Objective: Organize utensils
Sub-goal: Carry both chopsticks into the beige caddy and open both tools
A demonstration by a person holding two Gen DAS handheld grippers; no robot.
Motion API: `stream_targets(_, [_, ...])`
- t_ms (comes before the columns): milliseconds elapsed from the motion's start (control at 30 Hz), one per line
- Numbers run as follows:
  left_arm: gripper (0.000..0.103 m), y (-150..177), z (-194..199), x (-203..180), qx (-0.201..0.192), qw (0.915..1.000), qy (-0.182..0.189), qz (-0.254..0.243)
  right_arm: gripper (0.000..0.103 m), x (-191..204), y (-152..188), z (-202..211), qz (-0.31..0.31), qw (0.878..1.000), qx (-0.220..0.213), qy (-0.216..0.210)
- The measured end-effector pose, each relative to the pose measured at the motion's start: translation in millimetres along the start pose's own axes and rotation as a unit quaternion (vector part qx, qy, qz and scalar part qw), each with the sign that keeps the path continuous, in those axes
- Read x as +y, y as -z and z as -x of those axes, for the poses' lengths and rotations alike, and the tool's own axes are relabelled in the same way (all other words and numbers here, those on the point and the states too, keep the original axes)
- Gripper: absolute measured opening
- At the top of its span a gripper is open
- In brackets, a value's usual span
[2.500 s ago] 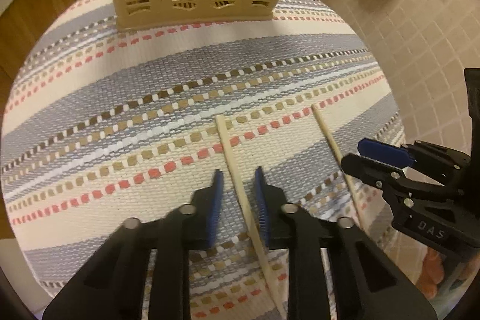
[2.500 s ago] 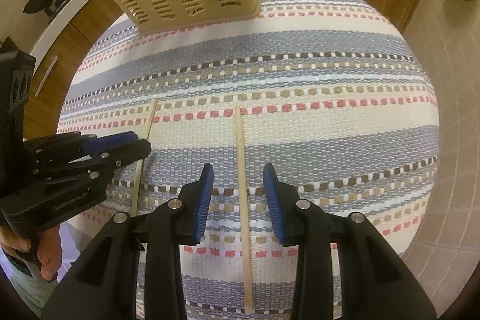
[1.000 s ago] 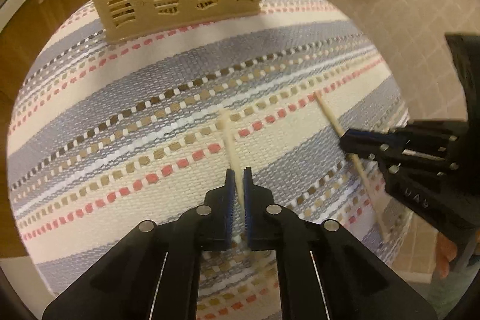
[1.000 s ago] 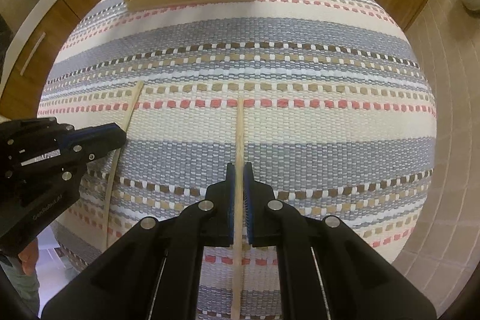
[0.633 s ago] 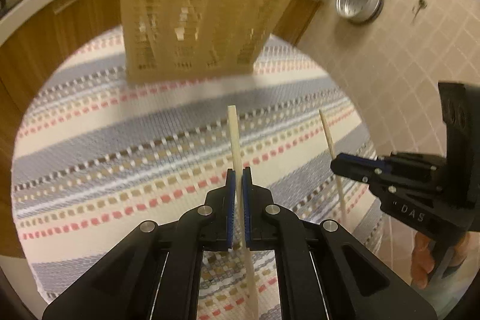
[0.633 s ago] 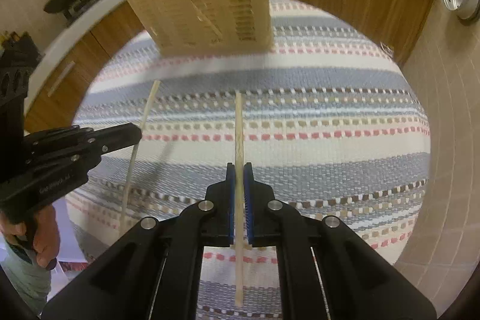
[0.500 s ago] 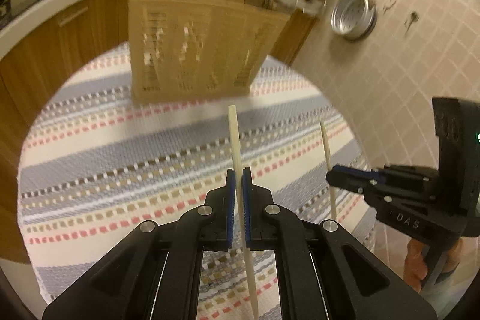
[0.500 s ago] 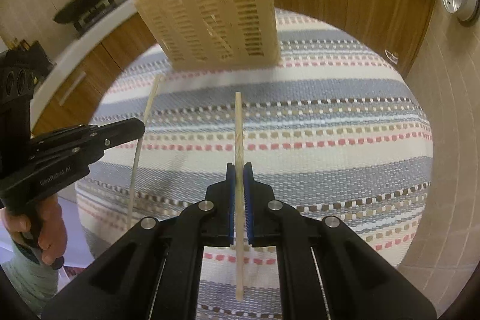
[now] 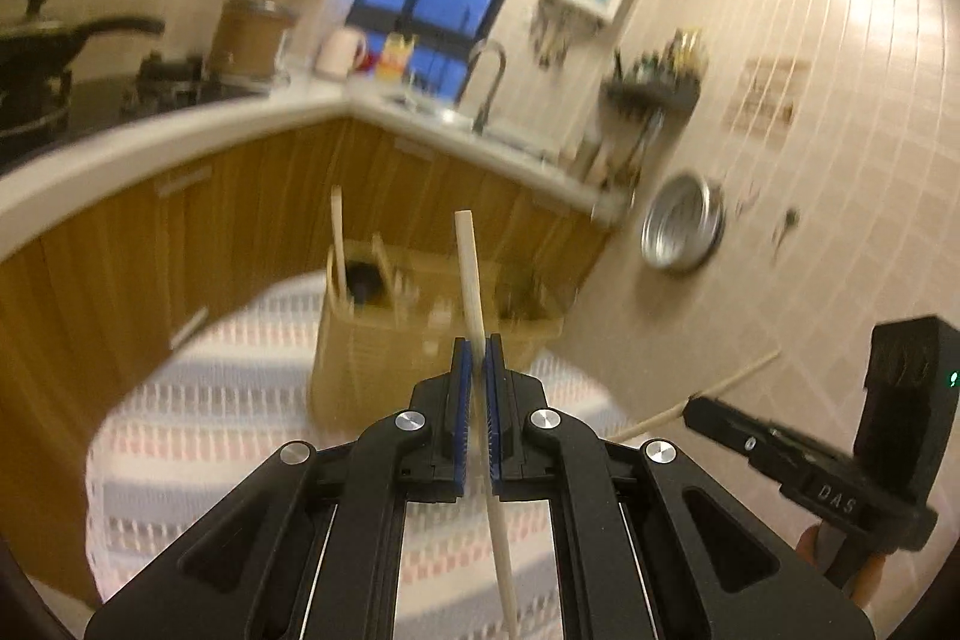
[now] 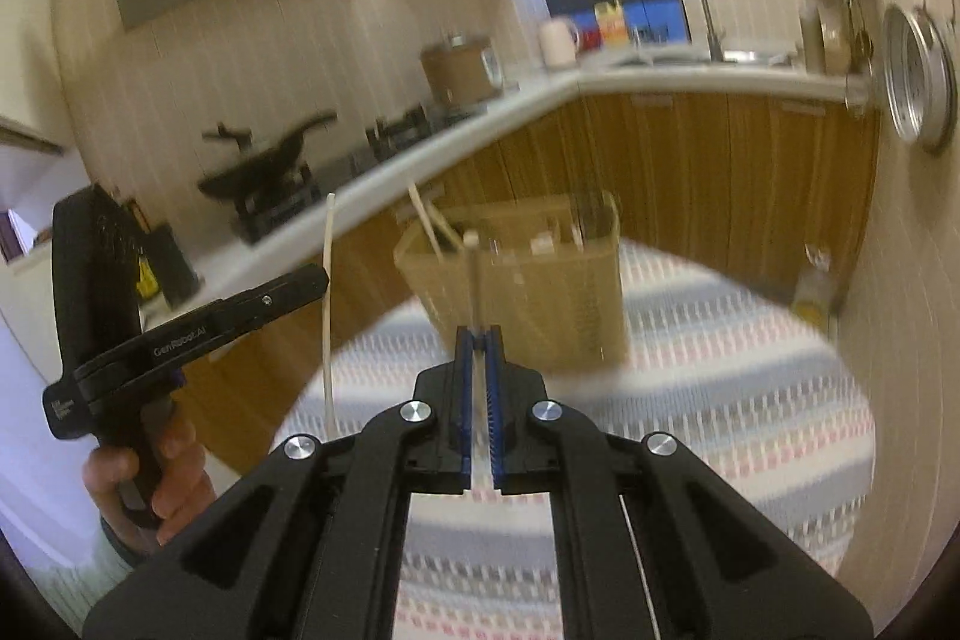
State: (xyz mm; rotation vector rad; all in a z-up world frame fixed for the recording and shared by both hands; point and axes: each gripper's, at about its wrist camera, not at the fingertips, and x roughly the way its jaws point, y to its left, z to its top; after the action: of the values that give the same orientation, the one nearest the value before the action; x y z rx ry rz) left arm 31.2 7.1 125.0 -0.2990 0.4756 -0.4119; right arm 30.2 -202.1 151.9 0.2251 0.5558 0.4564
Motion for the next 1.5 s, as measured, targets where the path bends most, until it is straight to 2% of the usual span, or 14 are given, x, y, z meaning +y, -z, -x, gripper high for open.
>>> stream_targets(133, [0.003,-33.4,0.1,-2.6,-0.054,0.9986,0.001,0.001,0.003,2.6,-37.7,-8.1,0.007,1.000,-0.024,-0.003])
stream_targets(367, [0.003,-74.0,-14.9,-14.2,-0.142,0.9896,-0.012,-0.017,0.003,2.0,-79.6,-20.4,0.017,0.999,-0.034,0.004])
stream_targets(467, [0.003,-82.8,-26.3,-19.3,-0.174,0.9839,-0.027,-0.033,0.003,4.1,-96.7,-26.1,0.030,0.998,-0.045,0.012])
stream_targets(633, [0.003,-84.3,-55.3,-22.3,-0.197,0.9783,-0.042,-0.049,0.003,6.9,-117.1,-44.1,0.054,0.996,-0.067,0.032])
stream_targets(800, [0.003,-66.6,-87.8,-17.4,-0.196,0.9770,-0.056,-0.061,0.003,4.6,-116.4,-82.2,0.074,0.994,-0.056,0.050])
stream_targets(900, [0.003,-53.7,-104.2,-10.0,-0.186,0.9792,-0.058,-0.059,0.003,2.3,-106.9,-102.5,0.085,0.993,-0.047,0.060])
stream_targets(1100, [0.003,-37.4,-117.3,8.2,-0.185,0.9795,-0.068,-0.044,0.003,-10.9,-90.4,-137.3,0.085,0.994,-0.027,0.064])
stream_targets(1267, [0.004,-27.6,-120.4,9.3,-0.179,0.9799,-0.069,-0.054,0.003,-18.2,-79.7,-147.7,0.076,0.995,-0.006,0.059])
stream_targets(1333, [0.008,-23.1,-117.7,9.6,-0.181,0.9793,-0.070,-0.055,0.004,-19.5,-76.7,-149.3,0.070,0.996,0.007,0.050])
stream_targets(1367, [0.018,-22.0,-115.7,10.3,-0.181,0.9791,-0.074,-0.055,0.004,-20.0,-75.5,-149.6,0.068,0.997,0.013,0.044])
stream_targets(1400, [0.022,-22.0,-114.2,10.0,-0.180,0.9792,-0.076,-0.055,0.004,-20.2,-73.8,-148.1,0.067,0.997,0.015,0.043])
stream_targets(1500, [0.029,-21.9,-103.9,10.6,-0.179,0.9798,-0.074,-0.052,0.005,-20.1,-71.1,-143.2,0.062,0.997,0.018,0.041])
